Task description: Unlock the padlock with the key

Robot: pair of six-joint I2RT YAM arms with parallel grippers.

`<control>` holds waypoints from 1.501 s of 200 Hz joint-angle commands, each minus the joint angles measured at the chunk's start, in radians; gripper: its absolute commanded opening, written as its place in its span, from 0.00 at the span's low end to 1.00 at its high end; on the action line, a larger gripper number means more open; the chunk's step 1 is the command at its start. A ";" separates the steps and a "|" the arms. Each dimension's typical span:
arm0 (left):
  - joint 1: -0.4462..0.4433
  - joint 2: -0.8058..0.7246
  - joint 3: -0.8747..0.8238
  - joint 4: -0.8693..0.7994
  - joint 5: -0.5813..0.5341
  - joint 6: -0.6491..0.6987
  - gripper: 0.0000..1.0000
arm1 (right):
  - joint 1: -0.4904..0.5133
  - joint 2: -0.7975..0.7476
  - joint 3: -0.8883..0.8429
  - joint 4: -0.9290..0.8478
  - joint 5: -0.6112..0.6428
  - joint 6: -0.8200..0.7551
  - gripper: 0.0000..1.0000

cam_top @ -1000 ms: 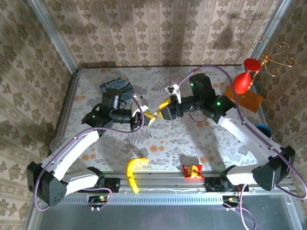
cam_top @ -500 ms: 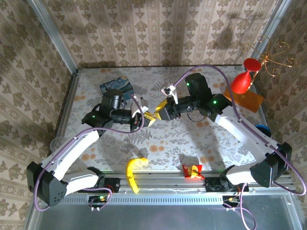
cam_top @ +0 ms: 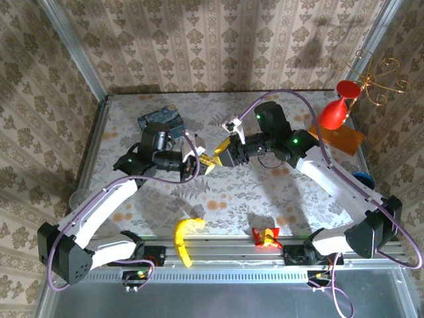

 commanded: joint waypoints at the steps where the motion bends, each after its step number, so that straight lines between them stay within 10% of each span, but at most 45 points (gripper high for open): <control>1: -0.003 0.003 0.033 -0.010 0.027 0.004 0.00 | 0.006 0.011 0.018 -0.030 -0.002 -0.025 0.33; 272: 0.027 -0.009 0.028 0.038 0.013 -0.066 0.00 | 0.006 -0.038 -0.063 0.013 0.058 -0.020 0.00; 300: 0.052 -0.023 0.019 0.101 -0.030 -0.200 0.42 | 0.006 -0.062 -0.105 0.102 0.147 0.054 0.00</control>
